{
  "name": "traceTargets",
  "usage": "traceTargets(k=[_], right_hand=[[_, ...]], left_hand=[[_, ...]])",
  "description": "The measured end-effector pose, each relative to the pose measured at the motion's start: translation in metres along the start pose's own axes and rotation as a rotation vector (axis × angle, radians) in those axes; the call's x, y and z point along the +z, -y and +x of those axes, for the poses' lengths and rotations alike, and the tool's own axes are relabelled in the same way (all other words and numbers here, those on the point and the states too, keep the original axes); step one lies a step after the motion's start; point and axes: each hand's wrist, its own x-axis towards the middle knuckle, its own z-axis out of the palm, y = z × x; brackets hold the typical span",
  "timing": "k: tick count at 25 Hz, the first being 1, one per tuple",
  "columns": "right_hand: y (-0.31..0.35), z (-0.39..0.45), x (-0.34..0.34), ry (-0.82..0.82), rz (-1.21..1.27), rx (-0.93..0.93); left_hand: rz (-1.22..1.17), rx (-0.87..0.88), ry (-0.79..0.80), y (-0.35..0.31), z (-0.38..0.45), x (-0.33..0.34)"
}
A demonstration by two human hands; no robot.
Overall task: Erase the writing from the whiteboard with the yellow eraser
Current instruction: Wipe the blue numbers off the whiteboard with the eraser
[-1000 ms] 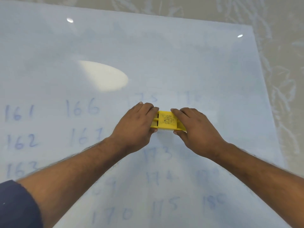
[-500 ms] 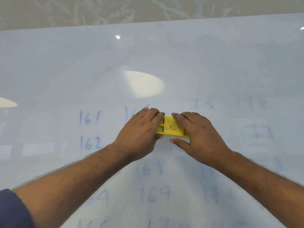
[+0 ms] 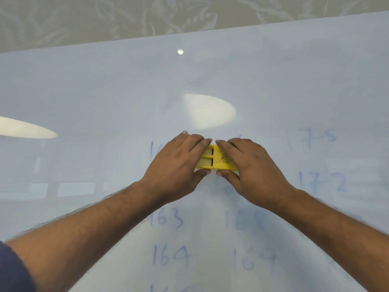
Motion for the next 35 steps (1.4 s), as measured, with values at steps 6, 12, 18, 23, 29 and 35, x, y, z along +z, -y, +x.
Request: traceTargets(k=[6,12,18,23,29,35], right_hand=[[0.015,0.017,0.022,-0.028,-0.014,0.006],[0.023,0.034,0.035,-0.023,-0.083,-0.016],[0.022,0.064,0.053,-0.019,-0.108,-0.017],[0.016,0.080,0.069,-0.041,-0.111,-0.009],[0.034,0.056,0.080,-0.036,-0.057,-0.032],[0.026,0.056,0.073,0.002,-0.108,-0.086]], left_hand=[[0.050,-0.082,-0.029,0.072,-0.038,-0.010],[0.082,-0.236,0.001,0.134,-0.071,0.009],[0.006,-0.361,0.020,0.161,-0.090,0.052],[-0.001,-0.348,-0.049,0.162,-0.096,0.072],[0.005,-0.312,-0.056,0.164,-0.098,0.072],[0.024,-0.295,-0.060,0.164,-0.099,0.071]])
